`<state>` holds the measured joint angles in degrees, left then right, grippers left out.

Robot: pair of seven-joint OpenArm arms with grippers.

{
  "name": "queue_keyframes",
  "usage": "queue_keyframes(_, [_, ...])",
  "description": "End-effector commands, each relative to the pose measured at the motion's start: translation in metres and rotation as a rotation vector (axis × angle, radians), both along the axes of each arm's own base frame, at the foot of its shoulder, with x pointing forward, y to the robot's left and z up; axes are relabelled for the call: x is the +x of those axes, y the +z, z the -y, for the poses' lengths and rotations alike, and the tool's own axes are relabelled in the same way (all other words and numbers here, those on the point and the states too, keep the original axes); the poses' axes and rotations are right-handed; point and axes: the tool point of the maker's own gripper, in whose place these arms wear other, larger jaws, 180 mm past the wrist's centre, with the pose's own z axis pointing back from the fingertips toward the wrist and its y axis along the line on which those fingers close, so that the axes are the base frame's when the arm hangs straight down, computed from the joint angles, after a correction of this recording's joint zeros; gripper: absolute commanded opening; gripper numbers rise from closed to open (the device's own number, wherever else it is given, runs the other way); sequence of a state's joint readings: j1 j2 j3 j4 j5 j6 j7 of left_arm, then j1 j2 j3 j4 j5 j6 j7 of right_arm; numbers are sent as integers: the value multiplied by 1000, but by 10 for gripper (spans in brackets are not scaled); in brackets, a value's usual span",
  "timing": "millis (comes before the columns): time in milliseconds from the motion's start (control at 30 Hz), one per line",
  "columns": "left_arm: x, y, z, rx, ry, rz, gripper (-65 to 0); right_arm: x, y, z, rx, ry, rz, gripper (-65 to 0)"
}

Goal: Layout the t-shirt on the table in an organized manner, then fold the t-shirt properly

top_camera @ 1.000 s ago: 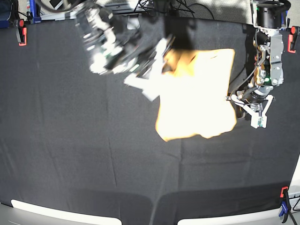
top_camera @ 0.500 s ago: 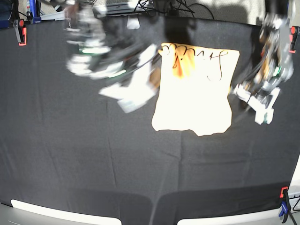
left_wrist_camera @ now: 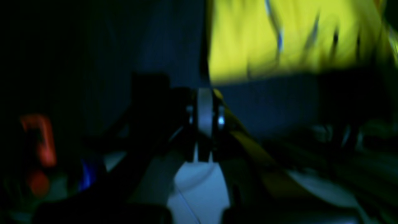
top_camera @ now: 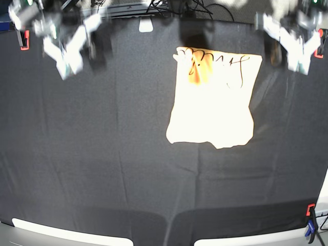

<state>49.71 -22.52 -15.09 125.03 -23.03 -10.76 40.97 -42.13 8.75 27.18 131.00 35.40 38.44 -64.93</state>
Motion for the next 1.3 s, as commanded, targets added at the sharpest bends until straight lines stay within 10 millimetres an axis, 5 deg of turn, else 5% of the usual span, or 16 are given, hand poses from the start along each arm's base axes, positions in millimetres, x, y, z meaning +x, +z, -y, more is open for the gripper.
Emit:
queue_keyframes(0, [-17, -2, 3, -4, -26, -37, -650, -12, 2, 4, -11, 6, -18, -650])
queue_keyframes(167, [-93, -36, 10, -120, -29, -233, -650, -74, -14, 9, -15, -9, -207, -650])
queue_keyframes(300, [-144, -84, -3, -148, 17, -396, -650, -112, -41, 21, -77, -8, -358, -650])
queue_keyframes(600, [-208, -198, -9, -221, 171, -510, -650, -189, -130, 29, -52, 87, -687, -650])
queue_keyframes(800, [-206, -249, 12, -236, 252, -462, -650, -208, -202, 53, -97, 43, -838, -650])
queue_keyframes(1033, [-163, -276, 48, -247, 251, -427, -650, -201, -270, 74, -165, 36, -825, -650])
queue_keyframes(1167, [-136, -285, 51, -173, 306, -369, -557, -179, -291, 81, -219, -73, -807, -650])
queue_keyframes(1267, [-116, -286, 54, -145, 340, -319, -557, -154, -299, 67, -210, -106, -774, -650])
